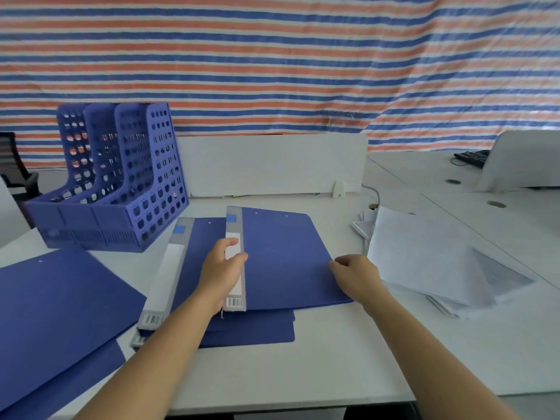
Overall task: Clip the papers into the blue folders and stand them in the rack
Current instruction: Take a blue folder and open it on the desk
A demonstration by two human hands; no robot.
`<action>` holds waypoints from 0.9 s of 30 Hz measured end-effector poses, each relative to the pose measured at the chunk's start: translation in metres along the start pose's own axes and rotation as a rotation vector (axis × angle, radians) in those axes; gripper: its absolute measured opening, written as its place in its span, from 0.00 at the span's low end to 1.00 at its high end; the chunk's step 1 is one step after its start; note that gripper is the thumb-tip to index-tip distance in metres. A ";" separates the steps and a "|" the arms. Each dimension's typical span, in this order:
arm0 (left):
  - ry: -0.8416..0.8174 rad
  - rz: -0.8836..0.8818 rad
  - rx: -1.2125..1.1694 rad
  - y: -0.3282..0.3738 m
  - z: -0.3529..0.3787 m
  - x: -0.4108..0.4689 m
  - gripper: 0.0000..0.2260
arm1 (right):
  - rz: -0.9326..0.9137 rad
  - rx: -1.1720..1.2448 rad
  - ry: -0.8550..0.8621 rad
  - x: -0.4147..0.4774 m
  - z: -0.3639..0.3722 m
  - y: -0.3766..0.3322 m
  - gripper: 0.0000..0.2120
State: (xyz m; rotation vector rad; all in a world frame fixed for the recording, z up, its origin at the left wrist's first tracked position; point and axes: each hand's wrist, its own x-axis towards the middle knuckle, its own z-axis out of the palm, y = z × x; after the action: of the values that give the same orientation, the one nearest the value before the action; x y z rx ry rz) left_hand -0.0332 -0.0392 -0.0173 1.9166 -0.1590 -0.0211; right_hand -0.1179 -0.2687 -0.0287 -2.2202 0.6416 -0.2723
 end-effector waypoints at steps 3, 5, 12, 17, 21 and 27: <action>0.084 -0.063 -0.239 -0.003 -0.008 0.001 0.23 | 0.004 0.066 -0.022 0.000 0.001 0.001 0.10; 0.077 -0.201 -0.474 -0.001 -0.012 0.003 0.25 | 0.039 0.133 -0.040 0.000 -0.002 0.004 0.11; 0.039 -0.207 -0.440 -0.001 -0.022 0.003 0.16 | 0.071 0.333 -0.169 -0.012 -0.014 0.003 0.09; 0.010 -0.107 -0.537 0.005 -0.016 -0.002 0.13 | 0.052 0.690 -0.149 -0.021 -0.019 -0.002 0.14; -0.132 0.012 -0.242 0.007 0.000 -0.007 0.26 | 0.027 0.890 -0.019 -0.016 -0.035 0.000 0.14; -0.324 0.268 0.258 0.009 0.035 -0.027 0.40 | 0.170 0.876 0.016 -0.005 -0.050 0.024 0.16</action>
State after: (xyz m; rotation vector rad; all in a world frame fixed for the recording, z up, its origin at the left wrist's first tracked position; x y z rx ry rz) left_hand -0.0646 -0.0719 -0.0228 2.1236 -0.6632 -0.1375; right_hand -0.1501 -0.3118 -0.0131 -1.3201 0.5662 -0.3920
